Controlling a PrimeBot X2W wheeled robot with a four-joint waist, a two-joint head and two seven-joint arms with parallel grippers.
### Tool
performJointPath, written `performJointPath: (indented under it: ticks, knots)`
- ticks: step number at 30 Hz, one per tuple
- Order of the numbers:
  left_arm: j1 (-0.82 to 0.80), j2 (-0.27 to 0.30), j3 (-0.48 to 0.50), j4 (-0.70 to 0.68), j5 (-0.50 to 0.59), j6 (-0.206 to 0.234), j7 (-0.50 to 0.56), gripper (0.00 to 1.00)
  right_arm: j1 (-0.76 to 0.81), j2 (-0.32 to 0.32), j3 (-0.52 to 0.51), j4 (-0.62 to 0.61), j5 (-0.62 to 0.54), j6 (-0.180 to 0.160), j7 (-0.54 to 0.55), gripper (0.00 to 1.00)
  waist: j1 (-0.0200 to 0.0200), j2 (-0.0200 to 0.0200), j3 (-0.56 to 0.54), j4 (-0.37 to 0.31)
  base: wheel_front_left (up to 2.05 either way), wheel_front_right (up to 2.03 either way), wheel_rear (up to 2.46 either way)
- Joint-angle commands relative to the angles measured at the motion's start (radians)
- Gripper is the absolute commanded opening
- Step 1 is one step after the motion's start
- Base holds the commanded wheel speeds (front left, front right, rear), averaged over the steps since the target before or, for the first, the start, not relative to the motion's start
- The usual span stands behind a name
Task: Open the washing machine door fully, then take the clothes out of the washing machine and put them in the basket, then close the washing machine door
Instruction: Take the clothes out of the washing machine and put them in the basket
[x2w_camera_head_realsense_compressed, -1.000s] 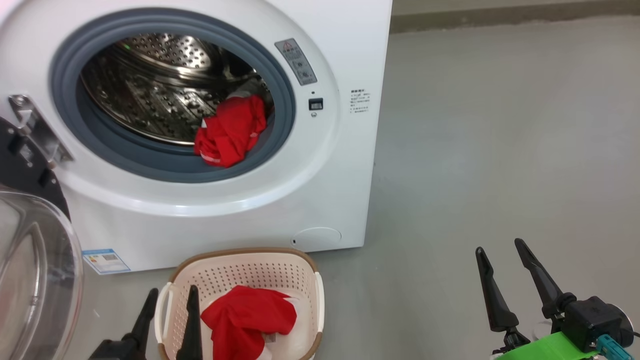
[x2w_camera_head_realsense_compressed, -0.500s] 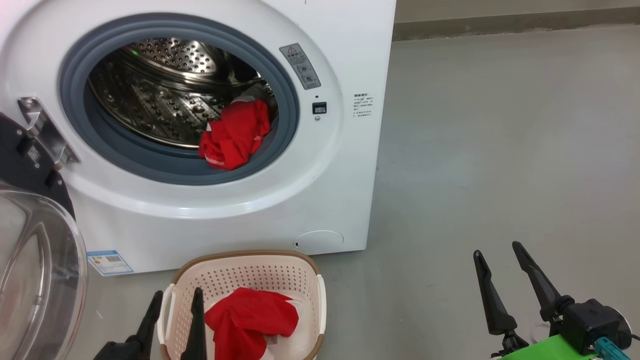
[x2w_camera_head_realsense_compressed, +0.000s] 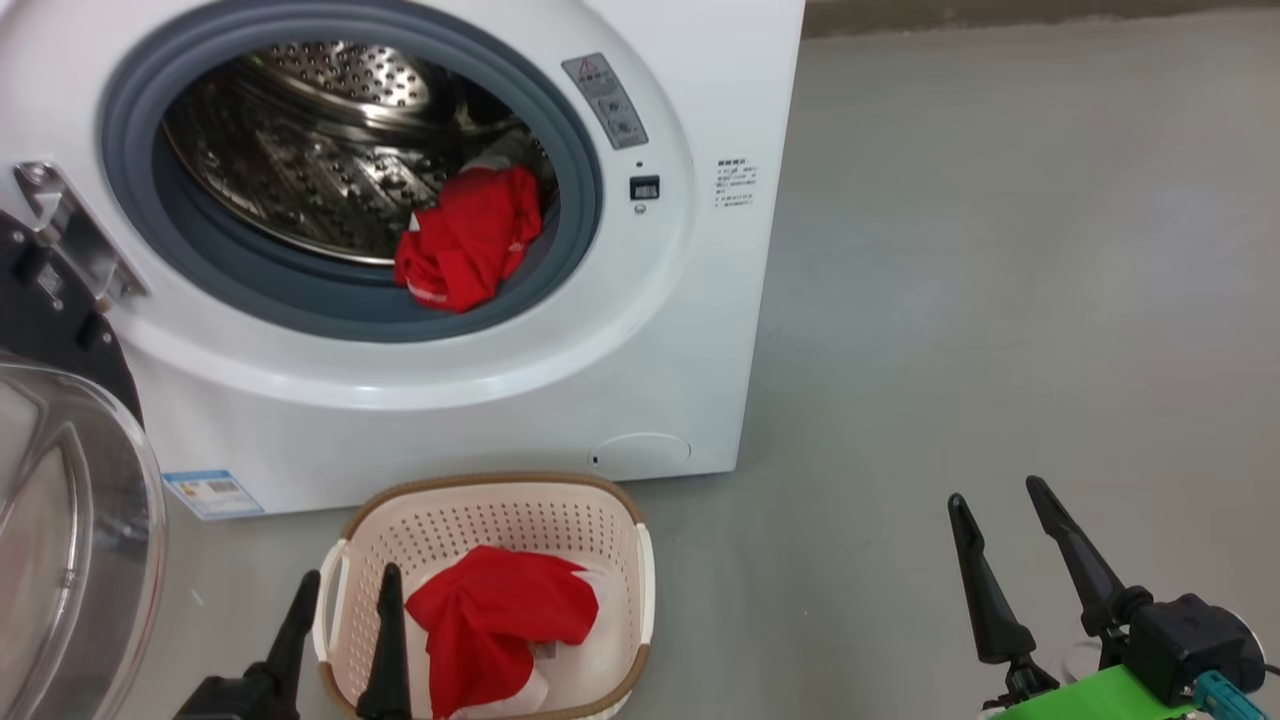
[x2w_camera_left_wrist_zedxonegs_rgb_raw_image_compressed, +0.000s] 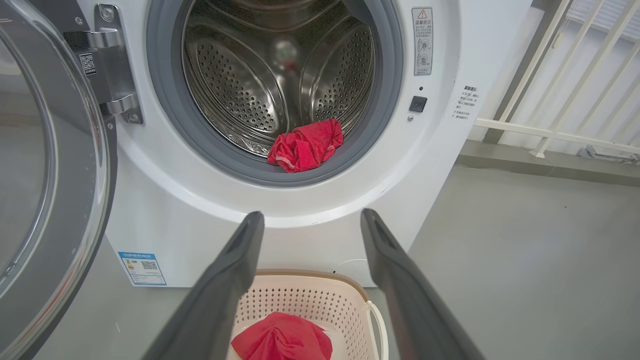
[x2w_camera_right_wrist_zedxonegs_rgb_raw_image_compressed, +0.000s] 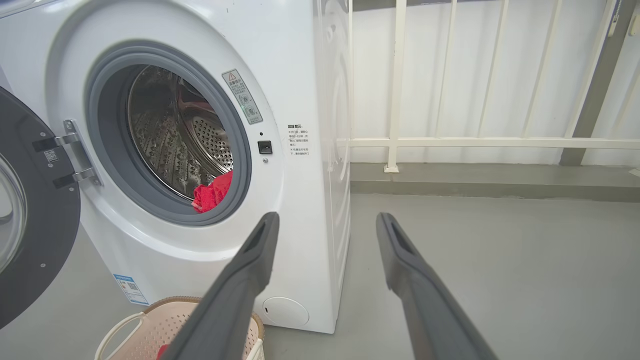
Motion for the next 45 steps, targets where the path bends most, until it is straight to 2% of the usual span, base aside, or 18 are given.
performJointPath:
  ticks: [1,10,15,25,45]
  knots:
    - [-0.042,0.015,0.038,-0.034,-0.010,0.010,-0.008,1.00,-0.043,-0.009,0.023,-0.031,0.000,0.006,-0.006,1.00,0.0000,0.0000,0.027,0.005,0.00,0.00,0.00]
    - [-0.235,0.010,0.004,-0.037,-0.008,0.004,-0.029,1.00,-0.131,-0.009,0.023,-0.050,-0.038,0.006,-0.006,1.00,0.0000,0.0000,0.218,0.000,0.00,0.00,0.00]
    - [-0.318,0.016,0.011,-0.024,-0.003,0.004,-0.033,1.00,-0.162,-0.009,0.033,-0.052,-0.040,0.006,-0.006,1.00,0.0000,0.0000,0.277,-0.014,0.00,0.00,0.00]
    - [-0.538,0.074,0.065,0.059,-0.004,0.003,-0.038,1.00,-0.231,-0.009,0.045,-0.048,-0.045,0.006,-0.006,1.00,0.0000,0.0000,0.387,-0.070,0.00,0.00,0.00]
    - [-0.914,0.195,0.113,0.336,-0.014,-0.030,-0.040,1.00,-0.295,-0.009,0.103,-0.031,-0.012,0.006,-0.006,1.00,0.0000,0.0000,0.530,-0.145,0.00,0.00,0.00]
